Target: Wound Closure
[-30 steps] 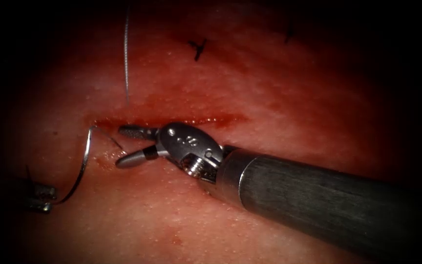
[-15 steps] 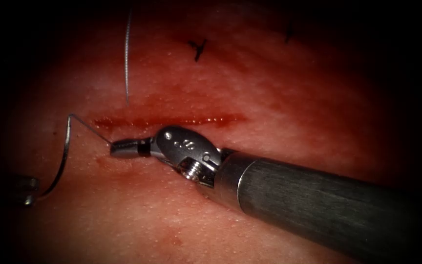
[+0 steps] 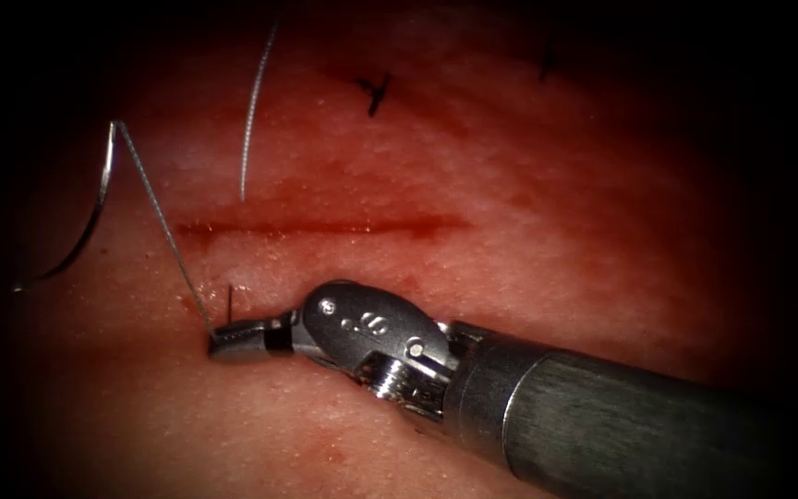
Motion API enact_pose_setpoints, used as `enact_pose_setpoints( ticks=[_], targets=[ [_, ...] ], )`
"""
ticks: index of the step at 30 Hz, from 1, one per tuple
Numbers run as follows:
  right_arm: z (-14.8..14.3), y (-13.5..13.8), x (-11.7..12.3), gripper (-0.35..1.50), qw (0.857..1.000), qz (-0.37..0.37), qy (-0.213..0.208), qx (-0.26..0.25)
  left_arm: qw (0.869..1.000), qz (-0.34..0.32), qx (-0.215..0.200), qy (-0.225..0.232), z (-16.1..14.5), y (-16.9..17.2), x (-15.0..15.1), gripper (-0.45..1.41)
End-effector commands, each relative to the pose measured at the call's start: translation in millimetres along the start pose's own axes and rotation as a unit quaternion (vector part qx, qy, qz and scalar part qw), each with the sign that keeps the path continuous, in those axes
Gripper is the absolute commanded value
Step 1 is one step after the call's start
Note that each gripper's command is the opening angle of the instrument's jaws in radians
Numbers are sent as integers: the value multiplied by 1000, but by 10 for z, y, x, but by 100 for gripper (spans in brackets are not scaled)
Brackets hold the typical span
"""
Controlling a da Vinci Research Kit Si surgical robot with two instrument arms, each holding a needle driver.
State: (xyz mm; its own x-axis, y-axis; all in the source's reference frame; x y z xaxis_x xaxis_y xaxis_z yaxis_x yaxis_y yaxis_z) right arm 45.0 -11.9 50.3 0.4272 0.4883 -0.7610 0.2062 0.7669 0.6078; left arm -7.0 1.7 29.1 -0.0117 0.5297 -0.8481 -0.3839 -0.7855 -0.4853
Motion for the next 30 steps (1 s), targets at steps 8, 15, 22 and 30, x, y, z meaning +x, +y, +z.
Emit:
enact_pose_setpoints(
  ticks=[8, 15, 22, 30],
  targets=[
    [-2, 26, 20, 98, 996, -72, 0, -56, 999, 21, 44, -22, -6, -41, -20, -45],
    [0, 52, -10, 104, 993, -90, -9, -70, 994, 39, 91, -37, -27, -71, -28, -45],
    [3, 76, -30, 79, 992, -71, 0, -100, 992, 41, 111, -39, -30, -78, -30, -45],
    [42, 101, -38, 56, 991, -41, 21, -127, 993, 41, 107, -37, -29, -75, -29, -45]
  ],
)
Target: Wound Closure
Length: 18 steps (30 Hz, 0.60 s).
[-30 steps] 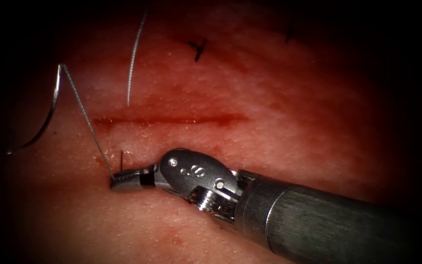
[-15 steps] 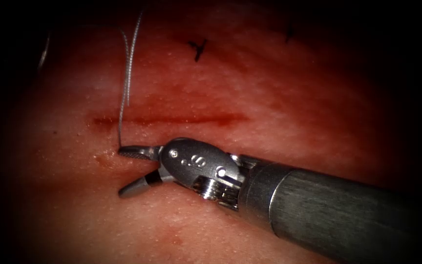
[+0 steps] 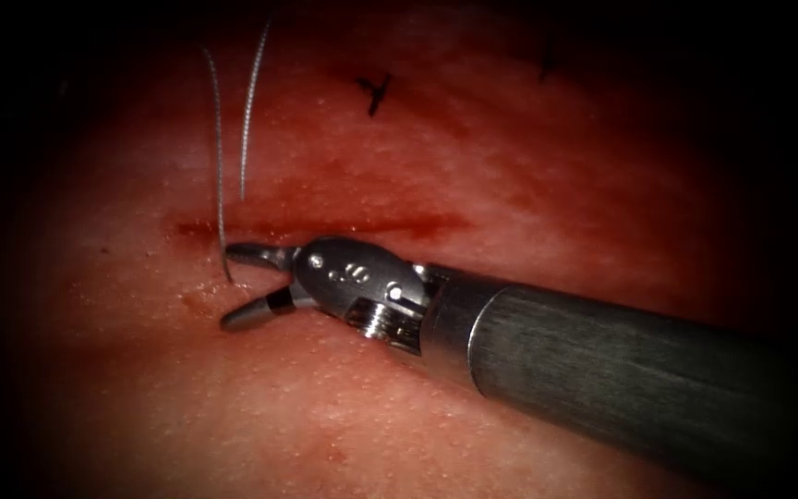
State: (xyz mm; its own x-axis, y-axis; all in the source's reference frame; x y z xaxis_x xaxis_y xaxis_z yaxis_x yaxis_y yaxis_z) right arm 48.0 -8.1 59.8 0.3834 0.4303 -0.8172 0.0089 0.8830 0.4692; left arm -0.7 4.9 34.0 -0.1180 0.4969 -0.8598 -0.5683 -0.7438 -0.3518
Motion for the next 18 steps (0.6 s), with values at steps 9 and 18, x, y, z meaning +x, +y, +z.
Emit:
enact_pose_setpoints(
  ticks=[9, 18],
  targets=[
    [-28, -7, -2, -35, 999, 14, 10, -34, 999, 1, -39, 31, 0, 17, -2, -45],
    [-58, -94, 20, -35, 998, -35, 44, 0, 994, -2, -85, 71, -15, 52, -22, -45]
  ],
)
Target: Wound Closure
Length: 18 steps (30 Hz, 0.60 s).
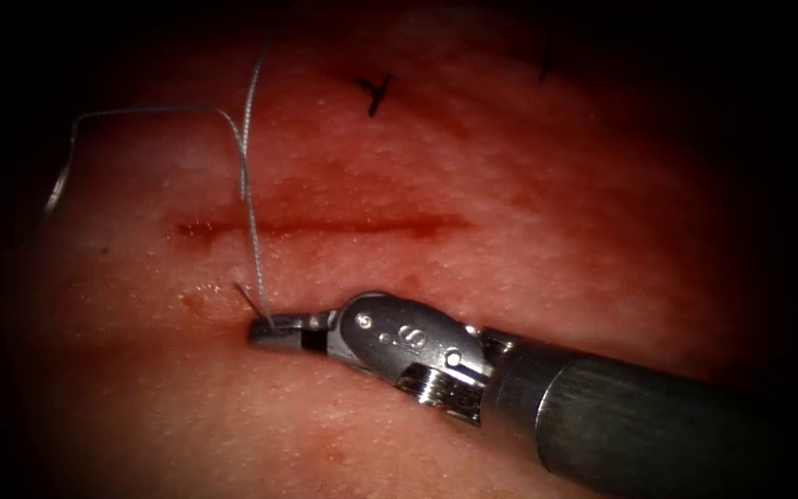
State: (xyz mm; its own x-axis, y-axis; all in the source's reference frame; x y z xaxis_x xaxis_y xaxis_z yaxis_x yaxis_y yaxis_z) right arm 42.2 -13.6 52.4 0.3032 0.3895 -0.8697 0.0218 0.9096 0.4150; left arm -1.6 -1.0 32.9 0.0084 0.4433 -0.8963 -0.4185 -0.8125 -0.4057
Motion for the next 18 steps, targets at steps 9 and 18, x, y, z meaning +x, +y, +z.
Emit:
enact_pose_setpoints(
  ticks=[9, 18],
  targets=[
    [13, -50, 41, -27, 1000, -28, 6, 3, 999, 17, 47, -14, 19, -9, -42, -45],
    [7, -19, 23, 118, 999, -35, 4, -3, 997, 7, 79, 0, 12, -31, -28, -45]
  ],
)
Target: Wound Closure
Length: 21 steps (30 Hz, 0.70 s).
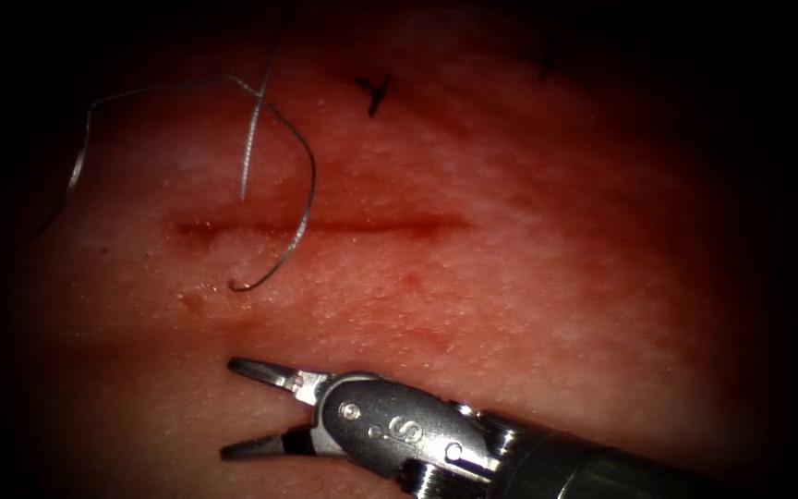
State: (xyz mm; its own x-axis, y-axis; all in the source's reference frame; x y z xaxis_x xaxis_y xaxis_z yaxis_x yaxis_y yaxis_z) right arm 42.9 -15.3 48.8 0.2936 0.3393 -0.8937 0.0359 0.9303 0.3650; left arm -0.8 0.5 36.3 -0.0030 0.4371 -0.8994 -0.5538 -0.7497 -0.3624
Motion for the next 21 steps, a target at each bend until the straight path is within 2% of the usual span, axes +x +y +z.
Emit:
enact_pose_setpoints(
  ticks=[1, 5, 10, 21],
  targets=[
    [9, 15, -9, 121, 1000, -16, -1, -4, 1000, 0, 8, 8, 7, -3, -2, -45],
    [12, 27, -21, 125, 1000, -23, 0, -12, 1000, 0, 22, 17, 1, -10, 1, -45],
    [19, 48, -40, 96, 999, -22, 1, -40, 999, 2, 30, 13, -4, -11, 1, -45],
    [63, 82, -68, 96, 996, 31, -12, -83, 1000, 3, 10, 26, -2, -6, 2, -45]
  ],
)
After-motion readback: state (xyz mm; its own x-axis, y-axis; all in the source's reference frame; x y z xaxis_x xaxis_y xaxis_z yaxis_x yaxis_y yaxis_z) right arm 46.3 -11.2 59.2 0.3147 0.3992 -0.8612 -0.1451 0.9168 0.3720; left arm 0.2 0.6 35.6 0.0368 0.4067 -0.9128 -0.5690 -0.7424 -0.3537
